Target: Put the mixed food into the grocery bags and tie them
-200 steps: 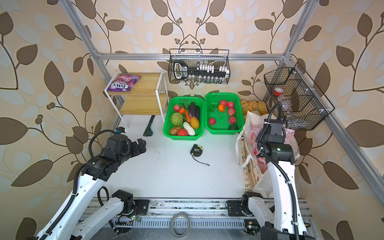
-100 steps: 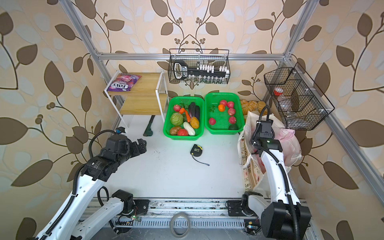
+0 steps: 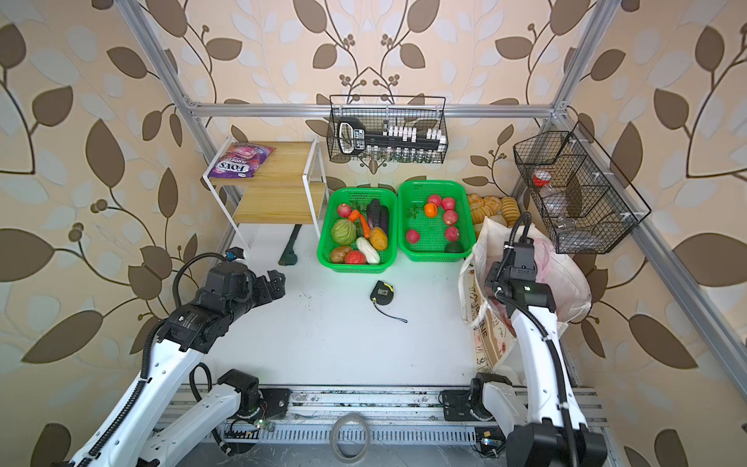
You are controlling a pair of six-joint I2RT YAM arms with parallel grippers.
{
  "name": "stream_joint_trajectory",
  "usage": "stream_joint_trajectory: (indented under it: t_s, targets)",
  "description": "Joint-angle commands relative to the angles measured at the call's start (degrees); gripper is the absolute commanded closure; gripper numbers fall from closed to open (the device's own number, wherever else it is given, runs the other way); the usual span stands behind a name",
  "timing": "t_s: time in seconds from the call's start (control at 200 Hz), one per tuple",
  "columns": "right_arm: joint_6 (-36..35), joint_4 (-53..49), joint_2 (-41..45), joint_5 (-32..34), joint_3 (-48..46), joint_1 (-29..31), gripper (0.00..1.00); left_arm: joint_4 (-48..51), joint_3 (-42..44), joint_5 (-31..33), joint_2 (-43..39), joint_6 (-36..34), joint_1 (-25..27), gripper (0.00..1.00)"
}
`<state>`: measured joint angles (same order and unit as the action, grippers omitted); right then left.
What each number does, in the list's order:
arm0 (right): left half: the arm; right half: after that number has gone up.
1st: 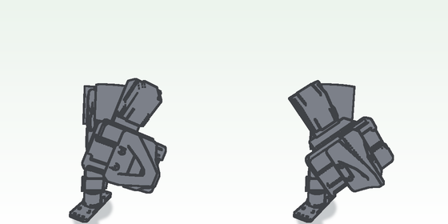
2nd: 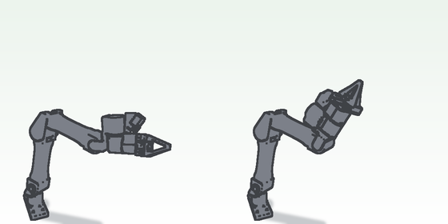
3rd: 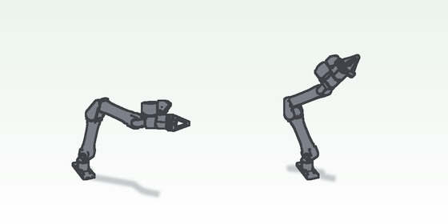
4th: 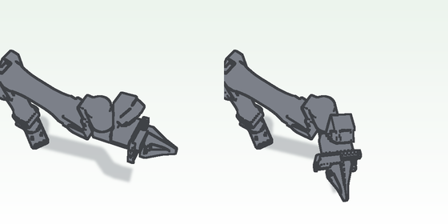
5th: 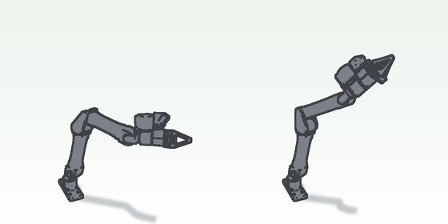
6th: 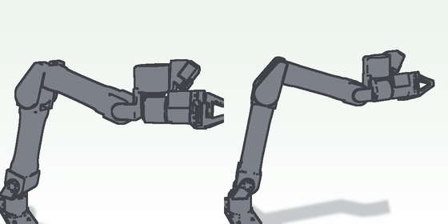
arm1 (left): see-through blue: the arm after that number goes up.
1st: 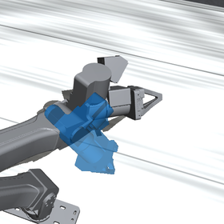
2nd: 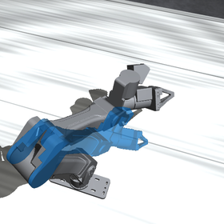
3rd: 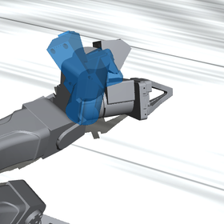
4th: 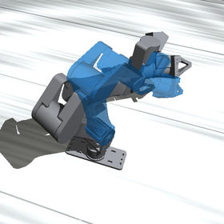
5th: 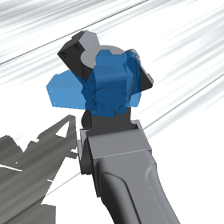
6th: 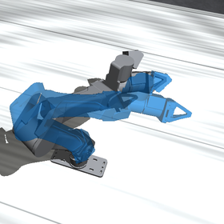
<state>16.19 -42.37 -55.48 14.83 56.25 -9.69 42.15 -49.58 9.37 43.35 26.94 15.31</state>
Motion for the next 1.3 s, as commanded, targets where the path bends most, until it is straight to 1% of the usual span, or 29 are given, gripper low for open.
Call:
stream_joint_trajectory:
  t_s: [0.0,0.07,0.135,0.18,0.295,0.34,0.43,0.475,0.53,0.645,0.705,0.755,0.815,0.89,0.945,0.985,1.035,1.07,1.095,1.13,1.165,1.19,1.23,1.265,1.295]
  targets:
    - [1.1,-5.1,4.2,1.5,4.9,0.3,0.48,-0.5,-1.7,-0.3,0.2,-0.9,-0.2,0.01]
    - [3.0,-6.3,6.6,5.0,3.9,-0.4,0.46,-0.3,-1.9,-0.3,0.1,-0.9,-0.2,0.01]
    - [4.3,-5.9,8.7,4.7,0.9,-2.4,0.48,0.0,-2.0,0.0,0.1,-1.0,-0.2,0.01]
    - [5.4,-5.2,9.9,2.6,-1.7,-4.9,0.50,0.2,-2.0,0.1,-0.1,-1.1,-0.2,0.01]
    - [5.9,-2.9,10.0,-8.4,-8.3,-11.7,0.58,0.7,-2.2,0.3,-0.5,-1.2,-0.2,0.01]
    - [5.0,-2.3,8.4,-12.6,-10.0,-12.7,0.60,0.7,-2.1,0.3,-0.6,-1.2,-0.2,0.01]
    - [4.0,-2.2,5.1,-15.7,-11.4,-12.4,0.62,0.7,-2.2,0.1,-0.7,-1.2,-0.2,0.01]
    - [4.1,-2.7,4.6,-14.9,-10.6,-11.7,0.62,0.8,-2.4,0.2,-0.6,-1.2,-0.2,0.01]
    - [4.1,-3.3,5.3,-12.1,-8.7,-10.3,0.61,0.8,-2.5,0.4,-0.6,-1.2,-0.2,0.01]
    - [2.8,-2.9,9.0,-4.7,-3.2,-6.3,0.53,0.7,-2.5,0.5,-0.5,-1.2,-0.2,0.01]
    - [1.8,-2.0,10.9,-3.4,-0.2,-4.1,0.49,0.5,-2.4,0.5,-0.3,-1.2,-0.2,0.01]
    - [0.0,-0.3,12.4,-4.6,2.2,-1.0,0.46,0.3,-2.5,0.6,-0.2,-1.3,-0.2,0.01]
    - [-1.9,3.4,14.3,-8.5,4.0,3.1,0.43,0.1,-2.5,1.1,-0.2,-1.6,-0.2,0.01]
    - [-2.1,9.3,16.0,-12.4,4.2,10.3,0.40,-0.2,-2.4,2.2,-0.1,-2.1,-0.2,0.01]
    - [-2.1,13.9,16.0,-13.0,3.4,18.0,0.38,-0.4,-2.5,2.8,-0.1,-2.6,-0.2,0.01]
    - [-3.0,16.9,15.1,-11.9,2.7,24.3,0.38,-0.5,-2.6,3.3,-0.2,-2.9,-0.2,0.01]
    - [-4.8,20.6,13.4,-7.2,1.1,33.7,0.37,-0.5,-2.8,3.8,-0.1,-3.2,-0.2,0.01]
    - [-7.7,23.2,11.6,-2.7,-0.3,40.7,0.37,-0.4,-2.9,4.0,-0.1,-3.3,-0.2,0.01]
    - [-10.8,25.2,10.3,1.2,-1.4,45.0,0.36,-0.4,-2.9,4.1,-0.2,-3.5,-0.2,0.01]
    - [-15.5,28.4,8.2,8.4,-3.3,52.4,0.36,-0.3,-3.0,4.4,-0.3,-3.6,-0.2,0.01]
    - [-20.1,32.4,5.9,15.0,-5.7,57.9,0.35,-0.1,-3.1,4.7,-0.4,-3.7,-0.2,0.01]
    - [-23.0,35.3,4.0,18.2,-7.2,60.9,0.34,0.1,-3.1,4.8,-0.5,-3.8,-0.2,0.01]
    - [-26.4,39.1,1.0,21.7,-9.3,64.0,0.32,0.3,-3.0,5.2,-0.8,-3.8,-0.2,0.01]
    - [-26.0,42.8,-1.5,24.9,-11.0,65.1,0.32,0.4,-2.7,5.4,-1.0,-3.8,-0.2,0.01]
    - [-23.9,44.1,-3.2,26.1,-11.8,64.9,0.32,0.3,-2.5,5.7,-1.2,-3.8,-0.2,0.01]
